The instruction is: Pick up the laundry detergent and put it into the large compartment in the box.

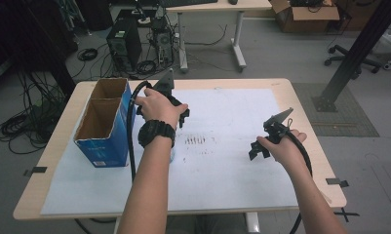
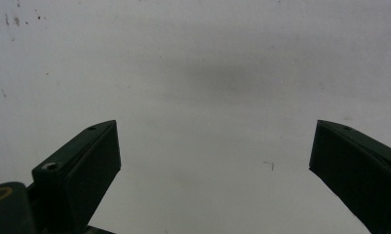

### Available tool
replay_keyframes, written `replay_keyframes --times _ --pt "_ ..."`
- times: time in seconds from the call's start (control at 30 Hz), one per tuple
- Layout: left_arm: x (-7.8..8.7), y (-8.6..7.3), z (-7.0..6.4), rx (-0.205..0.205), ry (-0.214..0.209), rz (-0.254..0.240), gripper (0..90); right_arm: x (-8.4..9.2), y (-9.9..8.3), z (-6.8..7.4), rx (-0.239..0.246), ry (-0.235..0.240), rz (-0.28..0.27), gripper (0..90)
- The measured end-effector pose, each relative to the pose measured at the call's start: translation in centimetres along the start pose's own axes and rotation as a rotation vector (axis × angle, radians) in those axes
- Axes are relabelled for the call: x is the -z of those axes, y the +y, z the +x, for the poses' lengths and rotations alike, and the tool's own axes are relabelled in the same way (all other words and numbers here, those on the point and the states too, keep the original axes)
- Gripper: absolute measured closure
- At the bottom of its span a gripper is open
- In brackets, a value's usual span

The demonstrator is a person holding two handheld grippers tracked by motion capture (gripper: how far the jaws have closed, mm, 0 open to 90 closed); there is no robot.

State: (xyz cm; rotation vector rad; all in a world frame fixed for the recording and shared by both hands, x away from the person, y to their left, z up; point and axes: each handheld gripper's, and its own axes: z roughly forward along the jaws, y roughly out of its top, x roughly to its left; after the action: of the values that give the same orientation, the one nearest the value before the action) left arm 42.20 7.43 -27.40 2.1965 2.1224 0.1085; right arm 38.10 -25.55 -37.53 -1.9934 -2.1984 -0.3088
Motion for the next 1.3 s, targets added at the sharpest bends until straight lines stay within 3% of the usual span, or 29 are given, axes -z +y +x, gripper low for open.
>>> replay_keyframes --times 1.3 --pt "0.06 -0.19 0.33 -0.007 0.012 0.001 27.0 -0.19 -0.13 0.12 0.007 -0.014 0.009 5.3"
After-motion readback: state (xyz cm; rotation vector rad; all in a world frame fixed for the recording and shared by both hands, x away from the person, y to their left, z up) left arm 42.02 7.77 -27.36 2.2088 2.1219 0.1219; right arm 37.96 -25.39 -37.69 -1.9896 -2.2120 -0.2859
